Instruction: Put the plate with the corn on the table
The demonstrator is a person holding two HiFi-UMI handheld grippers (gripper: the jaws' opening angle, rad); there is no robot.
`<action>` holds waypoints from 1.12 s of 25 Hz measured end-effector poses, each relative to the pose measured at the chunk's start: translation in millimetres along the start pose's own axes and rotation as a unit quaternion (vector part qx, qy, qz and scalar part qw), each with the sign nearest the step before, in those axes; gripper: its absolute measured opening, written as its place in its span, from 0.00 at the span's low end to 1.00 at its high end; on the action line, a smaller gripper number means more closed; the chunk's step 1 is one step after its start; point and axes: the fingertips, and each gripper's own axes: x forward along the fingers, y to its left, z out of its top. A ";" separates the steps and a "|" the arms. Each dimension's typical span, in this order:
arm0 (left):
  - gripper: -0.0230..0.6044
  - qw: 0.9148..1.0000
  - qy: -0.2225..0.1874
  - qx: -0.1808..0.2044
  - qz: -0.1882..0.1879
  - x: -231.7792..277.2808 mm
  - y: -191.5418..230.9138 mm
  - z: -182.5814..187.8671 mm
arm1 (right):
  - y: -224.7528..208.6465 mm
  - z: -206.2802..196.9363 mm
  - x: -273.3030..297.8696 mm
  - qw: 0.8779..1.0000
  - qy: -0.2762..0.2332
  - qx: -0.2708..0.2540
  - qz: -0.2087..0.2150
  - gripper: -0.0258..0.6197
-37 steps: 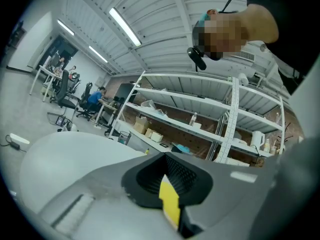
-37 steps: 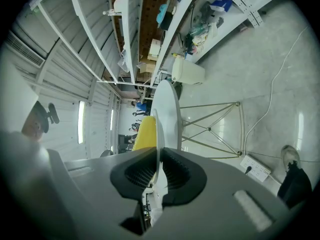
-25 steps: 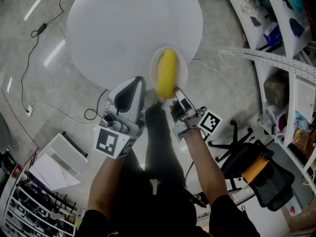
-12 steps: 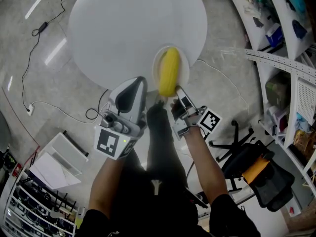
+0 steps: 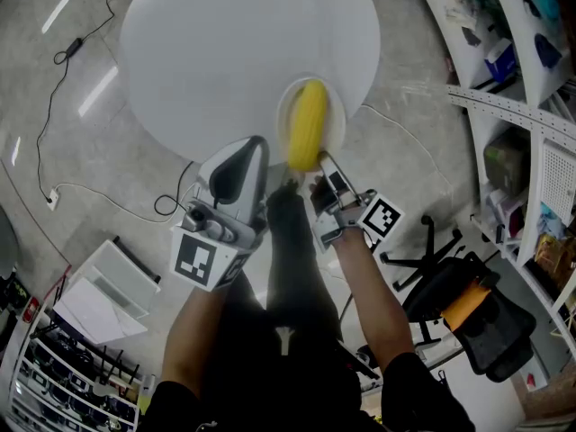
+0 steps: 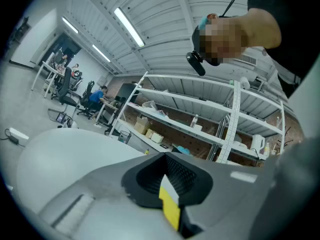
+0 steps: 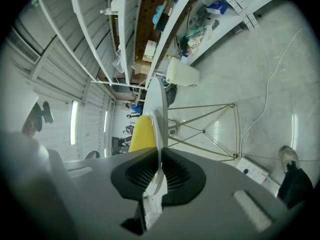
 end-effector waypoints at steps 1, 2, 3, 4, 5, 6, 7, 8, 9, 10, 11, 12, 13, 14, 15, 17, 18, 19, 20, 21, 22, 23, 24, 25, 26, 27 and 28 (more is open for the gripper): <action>0.04 1.000 -0.001 -0.001 -0.001 0.3 -0.5 0.0 | 0.2 0.5 0.5 1.000 0.000 0.000 -0.001 0.09; 0.04 1.000 -0.001 -0.002 -0.001 0.3 -0.7 -0.1 | 0.5 0.6 1.3 1.000 0.000 -0.001 -0.002 0.09; 0.04 1.000 -0.001 -0.004 -0.002 0.0 -0.5 -0.5 | 0.9 0.6 2.4 1.000 0.000 -0.002 -0.002 0.09; 0.04 1.000 -0.001 -0.008 -0.002 -0.2 -0.2 -1.0 | 1.5 0.6 3.8 1.000 0.000 -0.003 -0.003 0.09; 0.04 1.000 -0.001 -0.010 -0.002 -0.1 0.0 -1.2 | 2.4 0.8 5.5 1.000 0.000 -0.004 -0.003 0.09; 0.04 1.000 -0.002 -0.011 -0.002 0.1 -0.1 -1.1 | 3.2 1.0 7.2 1.000 -0.001 -0.004 -0.004 0.09; 0.04 1.000 -0.003 -0.011 -0.002 0.3 -0.6 -0.7 | 3.5 1.2 8.8 1.000 -0.002 -0.004 -0.007 0.09; 0.04 1.000 -0.004 -0.010 -0.003 0.6 -1.5 -0.4 | 3.1 1.4 10.1 1.000 -0.003 -0.003 -0.011 0.09; 0.04 1.000 -0.004 -0.010 -0.003 0.9 -2.6 -0.2 | 2.4 1.8 10.9 1.000 -0.004 -0.002 -0.016 0.09; 0.04 1.000 -0.005 -0.010 -0.004 1.2 -3.8 -0.2 | 1.5 2.1 11.2 1.000 -0.005 0.000 -0.020 0.11; 0.04 1.000 -0.005 -0.010 -0.005 1.5 -4.7 -0.2 | 1.0 2.3 11.2 1.000 -0.006 0.001 -0.024 0.12; 0.04 1.000 -0.004 -0.011 -0.006 1.7 -5.2 -0.2 | 0.5 2.4 11.2 1.000 -0.006 0.001 -0.027 0.12; 0.04 1.000 -0.004 -0.011 -0.007 1.8 -4.9 -0.3 | -0.7 2.4 11.6 1.000 -0.005 0.000 -0.030 0.12; 0.04 1.000 -0.003 -0.011 -0.007 1.8 -4.1 -0.3 | -3.0 2.2 12.5 0.999 -0.003 0.001 -0.033 0.14; 0.04 1.000 -0.003 -0.012 -0.006 1.6 -3.3 -0.3 | -5.9 1.7 13.6 0.999 0.000 0.003 -0.036 0.19; 0.04 1.000 -0.005 -0.012 -0.005 0.9 -2.7 0.1 | -10.0 0.6 15.3 0.999 0.003 0.004 -0.042 0.25; 0.04 1.000 -0.005 -0.013 -0.005 0.4 -2.4 0.2 | -11.1 0.5 16.3 0.999 0.004 0.001 -0.045 0.25; 0.04 1.000 -0.005 -0.013 -0.005 0.0 -1.5 0.3 | -12.1 0.3 17.9 0.999 0.005 0.000 -0.048 0.26; 0.04 1.000 -0.005 -0.013 -0.004 -0.3 -0.2 0.4 | -13.2 0.1 19.8 0.999 0.005 0.002 -0.052 0.27; 0.04 1.000 -0.005 -0.013 -0.003 -0.5 0.9 0.4 | -14.2 0.3 21.5 0.998 0.004 0.006 -0.055 0.27; 0.04 1.000 -0.006 -0.013 -0.002 -0.7 1.7 0.2 | -14.8 1.2 22.7 0.998 0.002 0.009 -0.058 0.27; 0.04 1.000 -0.006 -0.014 -0.002 -0.7 2.1 0.0 | -15.0 2.5 23.6 0.998 0.000 0.011 -0.059 0.27; 0.04 1.000 -0.006 -0.014 -0.002 -0.8 2.6 -0.1 | -15.1 4.0 24.5 0.998 -0.002 0.012 -0.060 0.27; 0.04 1.000 -0.006 -0.015 -0.002 -1.2 3.3 0.1 | -15.0 5.1 25.6 0.998 -0.004 0.011 -0.061 0.27; 0.04 1.000 -0.006 -0.015 -0.002 -1.9 4.2 0.3 | -14.7 5.7 27.0 0.998 -0.005 0.010 -0.062 0.27; 0.04 1.000 -0.006 -0.015 -0.001 -2.7 5.1 0.5 | -14.2 6.0 28.3 0.998 -0.006 0.009 -0.062 0.28; 0.04 1.000 -0.006 -0.015 -0.001 -3.5 5.8 0.6 | -13.8 6.2 29.4 0.998 -0.007 0.008 -0.062 0.28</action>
